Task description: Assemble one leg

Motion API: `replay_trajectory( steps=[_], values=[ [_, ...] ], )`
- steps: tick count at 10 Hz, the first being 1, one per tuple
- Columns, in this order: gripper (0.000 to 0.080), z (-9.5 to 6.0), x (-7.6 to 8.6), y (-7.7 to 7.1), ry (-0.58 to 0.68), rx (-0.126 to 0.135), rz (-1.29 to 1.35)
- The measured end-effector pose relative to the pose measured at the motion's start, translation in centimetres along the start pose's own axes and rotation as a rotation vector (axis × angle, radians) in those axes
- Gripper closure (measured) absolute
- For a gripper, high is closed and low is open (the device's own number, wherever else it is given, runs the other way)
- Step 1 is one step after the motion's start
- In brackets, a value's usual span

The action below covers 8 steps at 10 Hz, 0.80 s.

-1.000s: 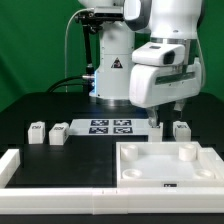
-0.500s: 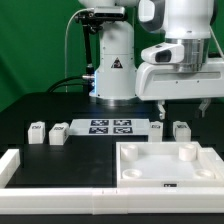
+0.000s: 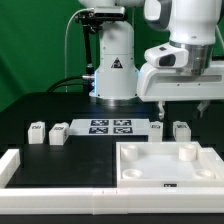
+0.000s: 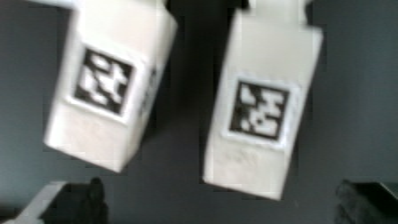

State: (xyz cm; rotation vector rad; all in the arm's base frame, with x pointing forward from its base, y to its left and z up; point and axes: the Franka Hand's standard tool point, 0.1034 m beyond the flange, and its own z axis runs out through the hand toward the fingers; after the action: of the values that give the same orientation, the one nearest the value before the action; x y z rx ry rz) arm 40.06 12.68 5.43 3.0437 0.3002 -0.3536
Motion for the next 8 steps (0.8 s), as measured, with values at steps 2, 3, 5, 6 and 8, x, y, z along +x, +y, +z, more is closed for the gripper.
replay_trajectory(
  steps=[2,3,5,6,8],
  values=[
    [0.0150,0.3,0.1,0.1,-0.179,-0.009,-0.015],
    [0.0150,0.3,-0.2,0.0,-0.277,-0.020,-0.018],
    [0.0150,0.6,-0.7,-0.2,-0.462,-0.036,-0.022],
    [0.0150,0.8,-0.9,-0.4,-0.561,-0.043,-0.023],
    [0.0150,1.7,-0.3,-1.3,-0.596,-0.041,-0.026]
  ],
)
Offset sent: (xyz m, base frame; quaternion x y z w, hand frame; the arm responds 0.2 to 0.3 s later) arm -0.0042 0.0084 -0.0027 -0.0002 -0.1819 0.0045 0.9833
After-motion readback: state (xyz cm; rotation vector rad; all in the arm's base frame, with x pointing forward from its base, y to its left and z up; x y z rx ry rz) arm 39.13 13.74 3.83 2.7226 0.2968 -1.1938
